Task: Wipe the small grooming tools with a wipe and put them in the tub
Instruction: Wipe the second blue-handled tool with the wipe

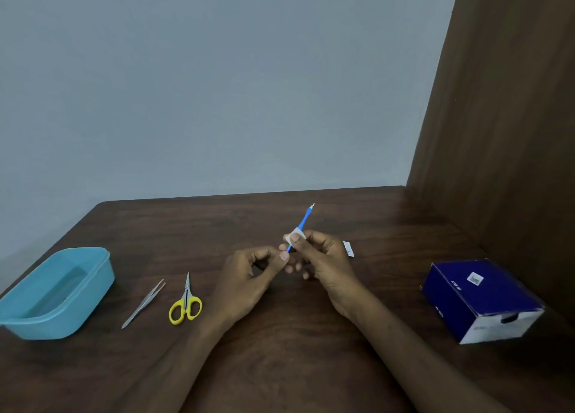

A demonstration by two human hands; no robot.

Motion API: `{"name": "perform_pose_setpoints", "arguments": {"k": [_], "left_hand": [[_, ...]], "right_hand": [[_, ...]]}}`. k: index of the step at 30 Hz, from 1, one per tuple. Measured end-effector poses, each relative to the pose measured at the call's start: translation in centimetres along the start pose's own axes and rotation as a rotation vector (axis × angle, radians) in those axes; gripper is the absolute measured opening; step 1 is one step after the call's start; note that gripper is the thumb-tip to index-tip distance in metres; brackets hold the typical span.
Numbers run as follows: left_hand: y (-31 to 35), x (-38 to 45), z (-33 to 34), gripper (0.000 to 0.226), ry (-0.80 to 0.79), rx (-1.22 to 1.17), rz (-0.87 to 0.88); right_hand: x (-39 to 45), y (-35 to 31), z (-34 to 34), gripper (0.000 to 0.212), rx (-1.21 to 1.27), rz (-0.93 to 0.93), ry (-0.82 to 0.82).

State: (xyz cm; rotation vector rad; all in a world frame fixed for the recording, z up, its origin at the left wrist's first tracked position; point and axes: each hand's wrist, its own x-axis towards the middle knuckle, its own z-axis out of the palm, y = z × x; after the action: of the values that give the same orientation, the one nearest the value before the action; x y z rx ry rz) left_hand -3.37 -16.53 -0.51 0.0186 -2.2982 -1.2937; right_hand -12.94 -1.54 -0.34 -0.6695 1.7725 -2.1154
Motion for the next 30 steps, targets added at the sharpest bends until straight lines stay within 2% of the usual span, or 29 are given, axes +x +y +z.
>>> {"name": "perform_pose_setpoints", "arguments": {"k": [4,8,14,23,27,30], "left_hand": [[-0.1,0.1,0.1,0.025,0.006,0.033,0.022],[0.0,0.2,0.1,0.023,0.008,0.044,0.077],[-0.1,0.1,0.1,0.019,-0.045,0.034,0.076],[0.3,0.1,-0.1,0.02,-0.047,0.043,0.116],[0.2,0.1,-0.1,0.021,-0.019,0.036,0.109],[0.2,0.2,-0.1,0.022,0.006,0.021,0.106]], "right_hand": [[-0.2,-0.4,0.2,0.027,0.014,0.005,0.01],[0.2,-1.1,-0.3,0.043,0.06,0.037,0.043],[0.6,-1.3,-1.3,0.023,0.154,-0.019,0.171],[0.6,-1.8,-1.7,0.031,0.193,0.039,0.209],[1.2,-1.6,-2.2,0.02,0.271,-0.003,0.329],[1.5,-0.8,-2.6,0.013,0.158,-0.012,0.377]]}}
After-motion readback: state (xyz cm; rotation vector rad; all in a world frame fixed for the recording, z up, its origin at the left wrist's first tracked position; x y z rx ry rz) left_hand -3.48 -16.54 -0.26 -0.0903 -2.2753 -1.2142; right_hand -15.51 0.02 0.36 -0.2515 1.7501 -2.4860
